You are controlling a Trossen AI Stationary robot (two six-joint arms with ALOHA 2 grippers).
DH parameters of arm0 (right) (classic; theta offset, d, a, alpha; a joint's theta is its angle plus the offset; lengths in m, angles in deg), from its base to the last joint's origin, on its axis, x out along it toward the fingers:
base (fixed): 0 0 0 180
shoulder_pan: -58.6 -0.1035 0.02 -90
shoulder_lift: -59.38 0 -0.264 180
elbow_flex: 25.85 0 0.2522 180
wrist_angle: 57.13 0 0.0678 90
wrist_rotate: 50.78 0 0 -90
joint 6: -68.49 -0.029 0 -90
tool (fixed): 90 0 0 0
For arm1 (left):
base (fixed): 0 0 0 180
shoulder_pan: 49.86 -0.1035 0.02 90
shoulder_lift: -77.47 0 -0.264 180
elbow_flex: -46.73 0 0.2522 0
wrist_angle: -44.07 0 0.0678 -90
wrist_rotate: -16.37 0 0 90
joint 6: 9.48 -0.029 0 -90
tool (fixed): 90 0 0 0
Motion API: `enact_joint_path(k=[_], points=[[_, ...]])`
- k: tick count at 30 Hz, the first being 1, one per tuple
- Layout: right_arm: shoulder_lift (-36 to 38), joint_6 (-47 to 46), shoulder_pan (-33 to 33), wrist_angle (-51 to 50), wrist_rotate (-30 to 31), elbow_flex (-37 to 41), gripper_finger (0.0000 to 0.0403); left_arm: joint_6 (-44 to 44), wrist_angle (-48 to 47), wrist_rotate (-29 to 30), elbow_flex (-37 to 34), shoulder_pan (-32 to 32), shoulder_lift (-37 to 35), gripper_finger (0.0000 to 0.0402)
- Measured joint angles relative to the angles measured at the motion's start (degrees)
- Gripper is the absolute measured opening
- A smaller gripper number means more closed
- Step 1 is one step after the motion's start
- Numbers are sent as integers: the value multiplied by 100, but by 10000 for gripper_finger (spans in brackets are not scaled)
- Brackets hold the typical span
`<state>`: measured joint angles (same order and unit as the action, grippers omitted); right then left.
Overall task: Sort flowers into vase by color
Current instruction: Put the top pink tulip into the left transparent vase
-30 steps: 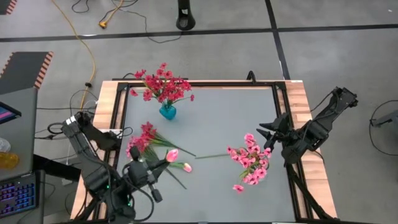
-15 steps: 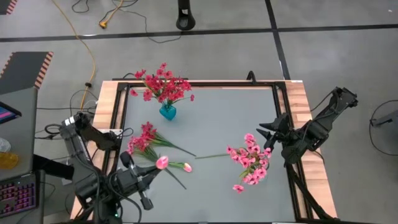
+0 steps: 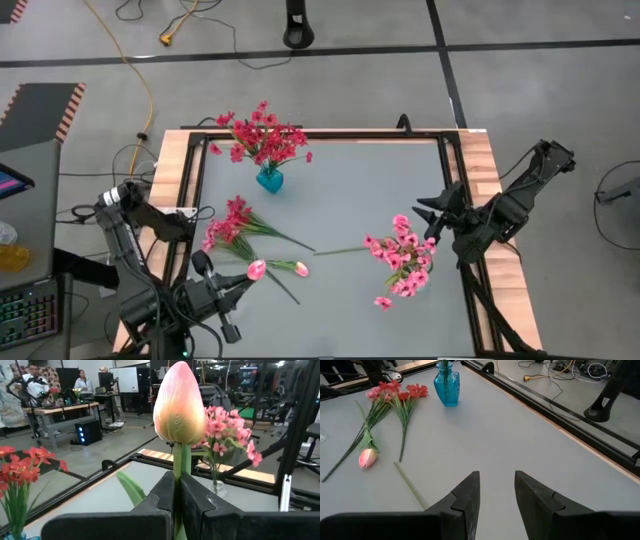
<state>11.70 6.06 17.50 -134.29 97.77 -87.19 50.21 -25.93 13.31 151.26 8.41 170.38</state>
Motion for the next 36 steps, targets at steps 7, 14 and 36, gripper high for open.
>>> enact_joint_path(k=[7, 14, 36], points=[[0, -2, 0, 0, 0, 0, 148, 636, -135, -118, -474, 36, 0, 0], [0, -4, 0, 0, 0, 0, 148, 1141, -214, -264, -986, 179, 1, 0], [0, -9, 0, 4, 0, 0, 148, 1107, -283, -739, -1376, 285, -70, 106]])
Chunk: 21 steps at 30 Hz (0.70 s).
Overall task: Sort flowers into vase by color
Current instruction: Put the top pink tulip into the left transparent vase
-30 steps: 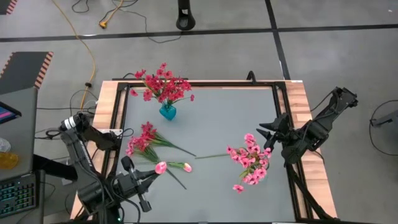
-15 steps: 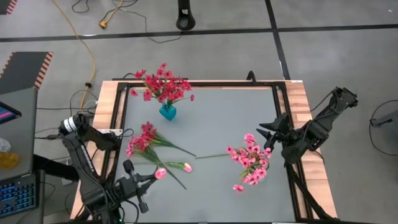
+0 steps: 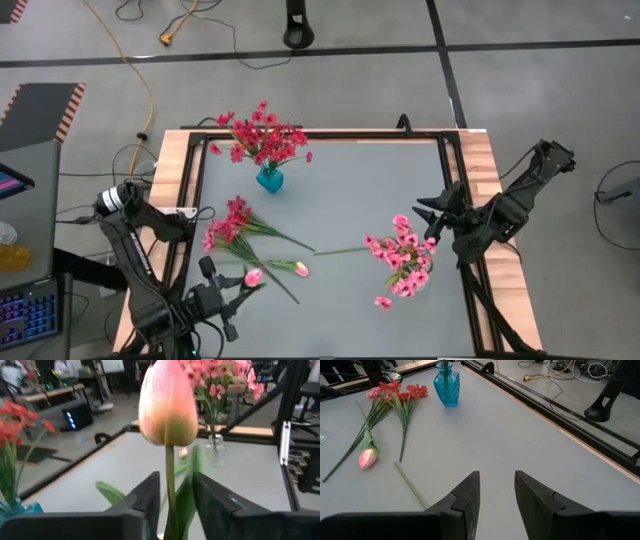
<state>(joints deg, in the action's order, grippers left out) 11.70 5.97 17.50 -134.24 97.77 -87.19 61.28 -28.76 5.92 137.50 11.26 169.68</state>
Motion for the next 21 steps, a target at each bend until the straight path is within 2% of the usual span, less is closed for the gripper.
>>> enact_joint_path(k=[4, 8, 14, 21], points=[[0, 2, 0, 1, 0, 0, 148, -3, -1, -521, 0, 0, -165, 149], [0, 2, 0, 0, 0, 0, 148, -120, 4, -978, 0, 0, -408, 174], [0, 2, 0, 0, 0, 0, 148, -234, 4, -1121, 2, 2, -852, 178], [0, 2, 0, 0, 0, 0, 148, -518, 4, -2220, 2, 2, -1322, 178]])
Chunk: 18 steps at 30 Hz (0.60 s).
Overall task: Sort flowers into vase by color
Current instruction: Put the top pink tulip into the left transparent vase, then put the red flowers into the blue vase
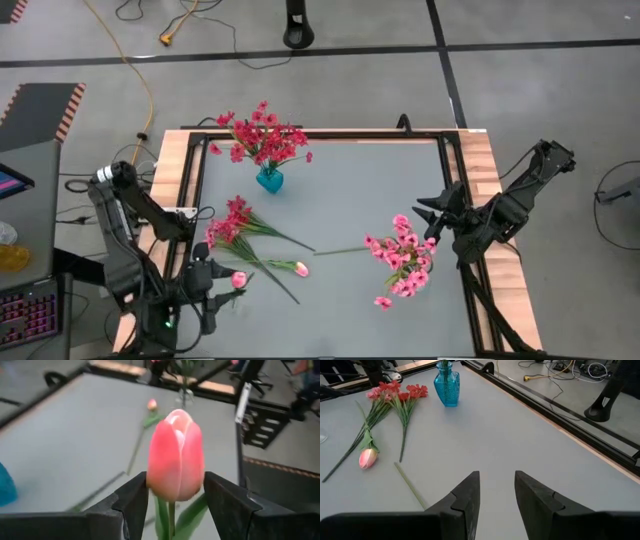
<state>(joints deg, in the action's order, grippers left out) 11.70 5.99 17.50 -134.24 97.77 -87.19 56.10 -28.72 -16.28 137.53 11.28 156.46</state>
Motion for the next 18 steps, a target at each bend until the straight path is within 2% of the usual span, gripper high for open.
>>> enact_joint_path(k=[7, 15, 18], points=[[0, 0, 0, 0, 0, 0, 148, -89, -1, -609, 2, 0, -488, 178], [0, 0, 0, 0, 0, 0, 148, -153, -29, -594, 4, 0, -1241, 178], [0, 0, 0, 0, 0, 0, 148, -155, -64, -330, 4, -20, -1508, 178]])
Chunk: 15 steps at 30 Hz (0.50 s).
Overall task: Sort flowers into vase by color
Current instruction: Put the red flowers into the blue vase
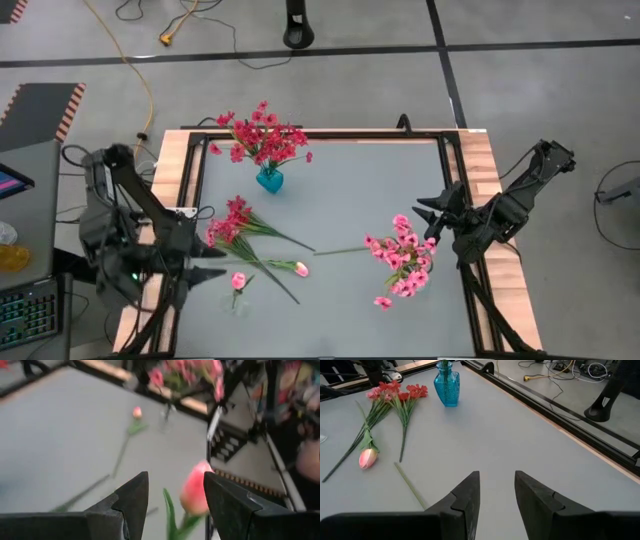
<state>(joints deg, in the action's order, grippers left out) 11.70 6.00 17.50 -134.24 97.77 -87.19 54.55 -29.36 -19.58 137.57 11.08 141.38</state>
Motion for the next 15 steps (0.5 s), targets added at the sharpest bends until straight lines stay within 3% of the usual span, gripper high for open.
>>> enact_joint_path(k=[4, 6, 11, 15], points=[[0, 1, 0, 0, 0, 0, 148, 7, -49, 661, 0, -220, -326, 178], [0, 0, 0, 0, 0, 0, 148, 9, -50, 721, 0, -457, -478, 178], [0, 15, 0, 0, 0, 0, 148, 325, -60, 491, 1, -1333, -750, 178], [0, 17, 23, 0, 0, 0, 148, 1087, -231, -272, 1, -2240, -863, 178]])
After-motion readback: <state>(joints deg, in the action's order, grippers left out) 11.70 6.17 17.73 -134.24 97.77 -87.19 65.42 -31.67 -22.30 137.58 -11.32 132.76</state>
